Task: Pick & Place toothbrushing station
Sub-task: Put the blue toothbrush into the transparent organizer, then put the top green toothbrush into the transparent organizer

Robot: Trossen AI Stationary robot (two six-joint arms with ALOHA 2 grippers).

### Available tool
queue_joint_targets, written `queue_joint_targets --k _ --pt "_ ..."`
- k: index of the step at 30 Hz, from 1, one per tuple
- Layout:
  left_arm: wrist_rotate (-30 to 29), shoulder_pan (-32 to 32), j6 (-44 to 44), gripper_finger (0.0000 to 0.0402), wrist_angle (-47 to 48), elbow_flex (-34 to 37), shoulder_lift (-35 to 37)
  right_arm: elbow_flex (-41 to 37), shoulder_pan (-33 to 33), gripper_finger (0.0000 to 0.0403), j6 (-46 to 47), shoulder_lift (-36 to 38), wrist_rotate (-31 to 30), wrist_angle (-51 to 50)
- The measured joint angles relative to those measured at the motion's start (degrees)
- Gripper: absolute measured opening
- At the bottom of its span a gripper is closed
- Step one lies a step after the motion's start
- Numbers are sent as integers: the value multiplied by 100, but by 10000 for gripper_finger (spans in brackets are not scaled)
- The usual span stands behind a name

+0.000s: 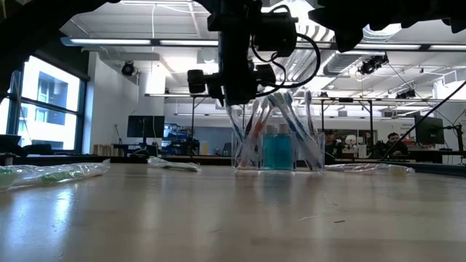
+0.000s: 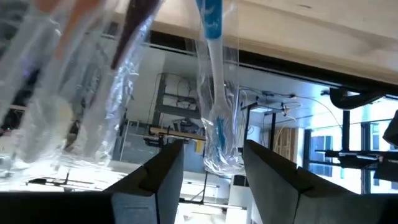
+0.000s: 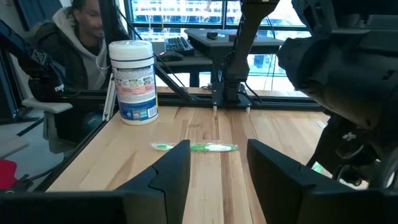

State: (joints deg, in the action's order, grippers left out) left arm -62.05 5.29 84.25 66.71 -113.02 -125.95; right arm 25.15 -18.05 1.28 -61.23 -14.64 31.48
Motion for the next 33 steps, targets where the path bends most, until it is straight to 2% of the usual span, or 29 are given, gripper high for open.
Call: queue_joint_targets --k 10,16,20,25,28,33 --pt "19 -126 -167 164 25 -907 -11 0 -1 152 0 0 0 -3" --pt "477 -224 -260 164 7 -1314 -9 1 -2 152 0 0 1 -15" --pt "449 -305 -259 164 -104 -1321 -9 -1 -2 152 0 0 3 -51" --pt "90 -395 -428 164 -104 -1604 -11 2 1 152 0 0 -1 -58" --pt "-38 -467 -815 164 33 -1875 -11 0 1 152 2 1 -1 -87" --pt "221 -604 -2361 164 688 -2185 225 -1 1 152 3 2 -1 -129"
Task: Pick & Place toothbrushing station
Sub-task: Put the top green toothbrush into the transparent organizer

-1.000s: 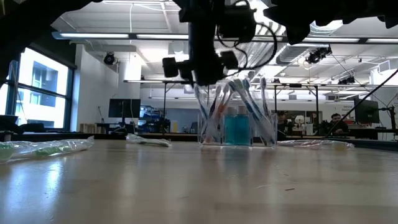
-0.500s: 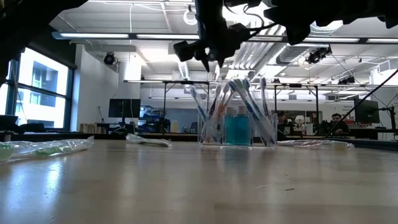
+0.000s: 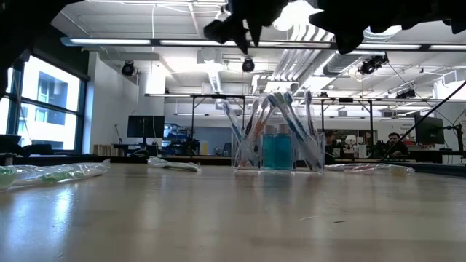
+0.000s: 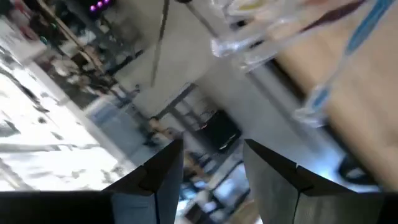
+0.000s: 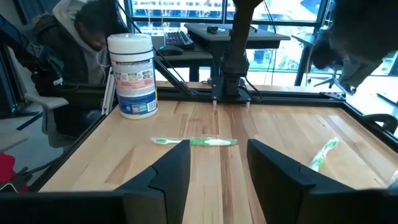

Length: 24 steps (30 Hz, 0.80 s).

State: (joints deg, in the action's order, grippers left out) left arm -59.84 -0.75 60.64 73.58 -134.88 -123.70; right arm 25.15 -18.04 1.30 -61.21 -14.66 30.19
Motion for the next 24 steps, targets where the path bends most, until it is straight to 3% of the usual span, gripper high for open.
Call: queue_joint_targets --k 3,6,9,13,20,24 --pt "507 -13 -1283 164 776 48 211 2 -1 152 47 0 2 -14" --pt "1651 56 -2618 164 1780 61 396 2 -6 152 62 0 2 -52" --pt "3076 202 -3869 164 1681 204 711 2 -7 152 65 0 1 -74" --pt "4425 390 -4575 164 1630 186 984 2 -7 152 102 0 2 -15" --pt "4815 639 -5465 164 1641 193 1149 2 -7 152 157 0 1 6" --pt "4922 887 -5534 164 1657 277 1191 2 -7 152 198 0 2 -24"
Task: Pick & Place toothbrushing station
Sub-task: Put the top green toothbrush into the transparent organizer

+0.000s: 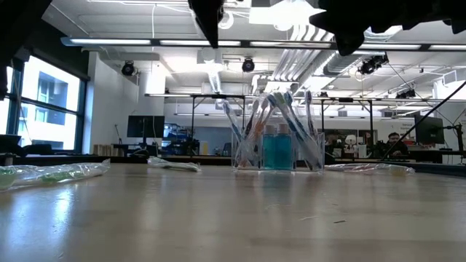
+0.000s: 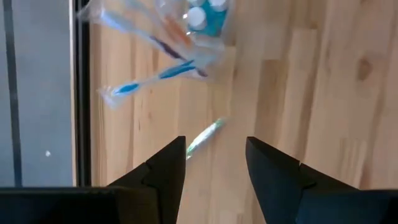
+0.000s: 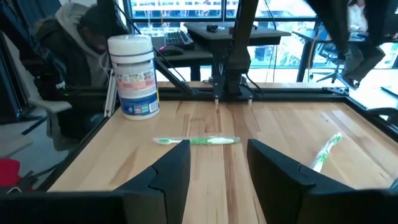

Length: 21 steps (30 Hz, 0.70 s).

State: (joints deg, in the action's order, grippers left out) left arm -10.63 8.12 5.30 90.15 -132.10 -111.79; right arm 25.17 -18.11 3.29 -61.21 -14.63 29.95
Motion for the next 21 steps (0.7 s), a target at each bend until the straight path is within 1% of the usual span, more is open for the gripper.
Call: queue_joint_targets --k 5,8,12,16,18,21 --pt "8 292 -155 164 -17 359 -2 0 -7 152 101 0 0 -193" --pt "86 430 -123 164 -14 767 93 0 -7 152 149 0 1 -278" --pt "314 589 -61 164 -7 1506 348 0 -7 152 168 0 2 -288" --pt "324 772 -82 164 -12 2334 673 0 -7 152 273 0 2 -288" --pt "221 867 157 164 -13 2690 791 0 -7 152 276 0 2 -283" --pt "-5 970 906 164 -16 3192 859 0 -6 152 276 0 2 -243"
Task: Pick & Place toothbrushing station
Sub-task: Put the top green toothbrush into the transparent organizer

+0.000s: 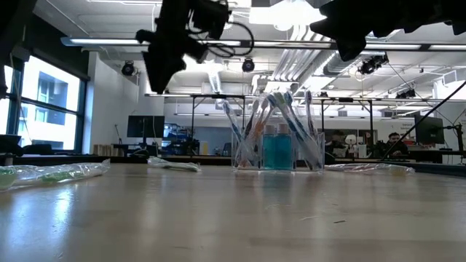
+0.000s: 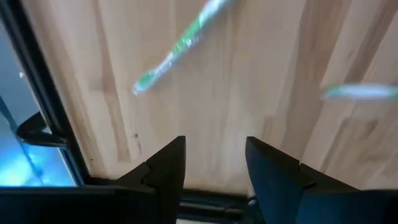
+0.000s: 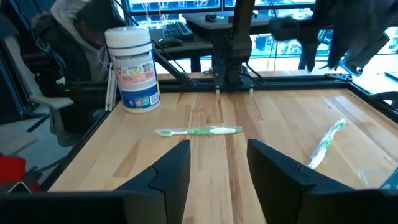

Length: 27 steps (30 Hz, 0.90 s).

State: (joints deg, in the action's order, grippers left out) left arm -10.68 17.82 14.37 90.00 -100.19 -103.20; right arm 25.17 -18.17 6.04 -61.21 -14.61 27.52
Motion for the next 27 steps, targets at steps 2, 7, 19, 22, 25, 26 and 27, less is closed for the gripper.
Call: queue_joint_targets --k 2,7,19,22,25,26,27 --pt "49 55 204 164 -38 249 0 0 0 152 0 0 0 58" --pt "512 97 -319 164 -1020 895 -3 0 0 152 -4 0 -2 151" --pt "670 92 -327 164 -1893 1283 -4 0 6 152 -24 0 -2 143" --pt "649 92 -347 164 -1964 1286 -4 0 6 152 -24 0 -2 129" --pt "403 92 -47 164 -1934 1286 -4 0 6 152 -24 0 -2 91" --pt "300 92 119 164 -1929 1286 -4 0 6 152 -24 0 -2 89" --pt "245 92 264 164 -1950 1286 -4 0 6 152 -24 0 0 89"
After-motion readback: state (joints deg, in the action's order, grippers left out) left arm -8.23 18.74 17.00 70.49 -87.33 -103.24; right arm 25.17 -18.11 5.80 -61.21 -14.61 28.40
